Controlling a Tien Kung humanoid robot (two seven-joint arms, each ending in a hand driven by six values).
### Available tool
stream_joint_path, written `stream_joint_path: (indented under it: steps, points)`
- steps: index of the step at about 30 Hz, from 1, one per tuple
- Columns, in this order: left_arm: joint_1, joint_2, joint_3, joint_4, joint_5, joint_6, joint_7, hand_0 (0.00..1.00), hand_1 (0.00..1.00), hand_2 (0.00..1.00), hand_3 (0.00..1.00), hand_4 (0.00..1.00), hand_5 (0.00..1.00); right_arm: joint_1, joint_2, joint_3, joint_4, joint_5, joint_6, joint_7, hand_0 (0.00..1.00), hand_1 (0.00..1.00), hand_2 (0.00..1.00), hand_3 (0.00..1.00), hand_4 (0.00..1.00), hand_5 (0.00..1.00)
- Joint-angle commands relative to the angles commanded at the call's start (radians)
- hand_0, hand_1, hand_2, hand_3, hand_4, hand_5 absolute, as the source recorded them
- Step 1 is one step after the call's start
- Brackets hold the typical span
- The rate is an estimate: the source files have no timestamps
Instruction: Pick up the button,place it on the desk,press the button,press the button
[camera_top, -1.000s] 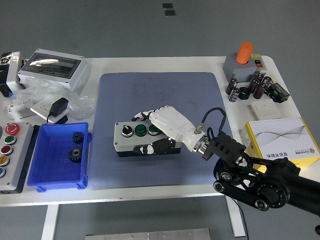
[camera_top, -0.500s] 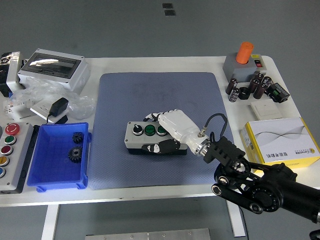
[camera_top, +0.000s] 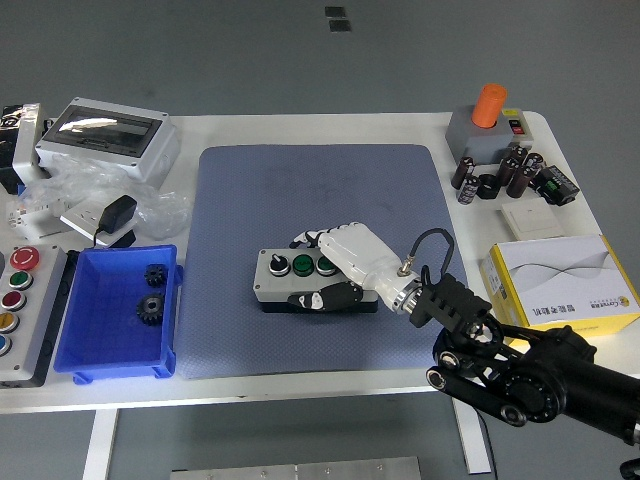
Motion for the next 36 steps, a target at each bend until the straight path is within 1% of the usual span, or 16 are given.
stream_joint_path:
  steps: [2,3,8,9,14,15,20,21,26,27,32,33,36]
  points:
    - [0.0,0.0,0.0,0.0,0.0,0.0,0.0,0.632,0.63,0.558,0.641,0.652,0.205,0.003,-0.001,-0.001,-0.005,-0.008,0.007,0.003,0.195,0.374,0.359,0.595,0.394,0.002]
    - [0.0,0.0,0.0,0.0,0.0,0.0,0.0,0.632,0.63,0.558,0.641,0.652,0.205,0.004,-0.002,-0.001,-0.006,-0.01,0.01,0.004,0.316,0.527,0.593,0.666,0.465,0.002]
    - [0.001,0.0,0.0,0.0,-0.001,0.001,0.002,0.632,0.63,0.558,0.641,0.652,0.205,0.003,-0.002,-0.005,-0.01,-0.016,0.021,0.003,0.316,0.527,0.593,0.666,0.465,0.002]
    - [0.001,0.0,-0.001,0.0,0.0,0.001,0.002,0.632,0.63,0.558,0.642,0.652,0.203,0.003,-0.002,-0.005,-0.01,-0.017,0.024,0.003,0.509,0.649,0.669,0.706,0.547,0.002]
    - [0.001,0.0,-0.002,0.0,0.002,0.001,0.003,0.632,0.63,0.558,0.642,0.652,0.203,0.002,-0.003,0.008,-0.014,-0.022,0.041,0.006,0.509,0.649,0.669,0.706,0.547,0.002]
    - [0.001,0.0,-0.003,0.0,0.003,0.001,0.004,0.632,0.63,0.558,0.642,0.652,0.203,0.003,-0.004,0.01,-0.014,-0.024,0.043,0.006,0.604,0.687,0.721,0.77,0.603,0.002]
    - [0.001,0.0,-0.003,0.0,0.003,0.001,0.004,0.632,0.63,0.558,0.642,0.652,0.203,0.004,-0.005,0.019,-0.012,-0.034,0.045,0.007,0.604,0.687,0.721,0.77,0.603,0.002]
    - [0.001,0.0,-0.003,0.0,0.003,0.001,0.004,0.632,0.63,0.558,0.641,0.652,0.204,0.004,-0.006,0.02,-0.012,-0.035,0.045,0.007,0.617,0.692,0.736,0.822,0.814,0.168]
    - [0.002,-0.001,-0.004,0.0,0.004,0.001,0.004,0.632,0.63,0.558,0.641,0.652,0.204,0.002,-0.008,0.023,-0.007,-0.038,0.045,0.008,0.617,0.692,0.736,0.822,0.814,0.168]
    - [0.002,-0.001,-0.003,0.0,0.004,0.001,0.003,0.632,0.631,0.558,0.641,0.651,0.202,0.002,-0.01,0.024,-0.005,-0.038,0.046,0.008,0.619,0.696,0.756,0.85,0.855,0.193]
    - [0.003,-0.002,-0.003,0.0,0.003,0.001,0.003,0.632,0.631,0.558,0.641,0.651,0.202,0.001,-0.015,0.024,0.009,-0.026,0.052,0.007,0.619,0.696,0.756,0.85,0.855,0.193]
    - [0.003,-0.002,-0.003,0.0,0.003,0.001,0.003,0.632,0.63,0.558,0.64,0.65,0.201,0.001,-0.016,0.022,0.01,-0.023,0.054,0.006,0.622,0.696,0.776,0.874,0.865,0.2]
    - [0.003,-0.003,-0.002,0.0,0.002,0.002,0.003,0.632,0.63,0.558,0.64,0.65,0.201,-0.002,-0.016,0.02,0.015,-0.016,0.067,0.002,0.622,0.696,0.776,0.874,0.865,0.2]
